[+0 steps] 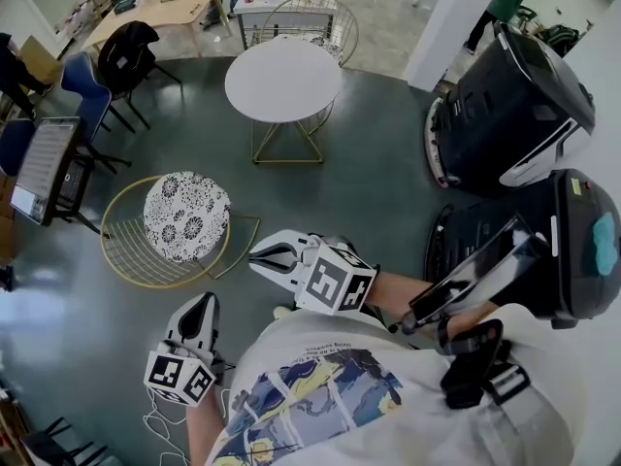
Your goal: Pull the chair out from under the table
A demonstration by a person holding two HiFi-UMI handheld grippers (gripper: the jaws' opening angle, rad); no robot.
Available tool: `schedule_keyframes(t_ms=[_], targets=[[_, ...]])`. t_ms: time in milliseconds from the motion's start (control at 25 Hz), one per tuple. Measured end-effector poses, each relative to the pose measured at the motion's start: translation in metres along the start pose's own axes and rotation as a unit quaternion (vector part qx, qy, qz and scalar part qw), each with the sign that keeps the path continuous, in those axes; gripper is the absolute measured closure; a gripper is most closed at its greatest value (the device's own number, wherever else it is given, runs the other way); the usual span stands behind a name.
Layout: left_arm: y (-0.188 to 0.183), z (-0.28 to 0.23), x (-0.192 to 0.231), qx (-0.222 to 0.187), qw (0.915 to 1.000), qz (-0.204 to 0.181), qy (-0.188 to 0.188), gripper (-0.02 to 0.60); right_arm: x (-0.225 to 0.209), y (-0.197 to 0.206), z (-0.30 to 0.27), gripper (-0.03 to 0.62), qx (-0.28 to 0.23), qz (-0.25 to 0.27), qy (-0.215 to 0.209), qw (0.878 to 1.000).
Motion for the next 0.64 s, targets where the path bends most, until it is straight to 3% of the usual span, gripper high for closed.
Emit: schedule_keyframes(t_ms=[640], targets=[[0.016,0.023,0.011,0.003,0.9999,0.01,0.006,0.572,0.021,-0.006,-0.013,0.57,0.005,0.012,0.003,1.0]])
Point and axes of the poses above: the fingertips, and each gripper's own axes: z backward along the fingers, x to its left, y out of its underside, the point moved 3 cm from there along z, backward along the fingers, and after that the axes turned 15 degrees about -x, right-handed, at the moved point
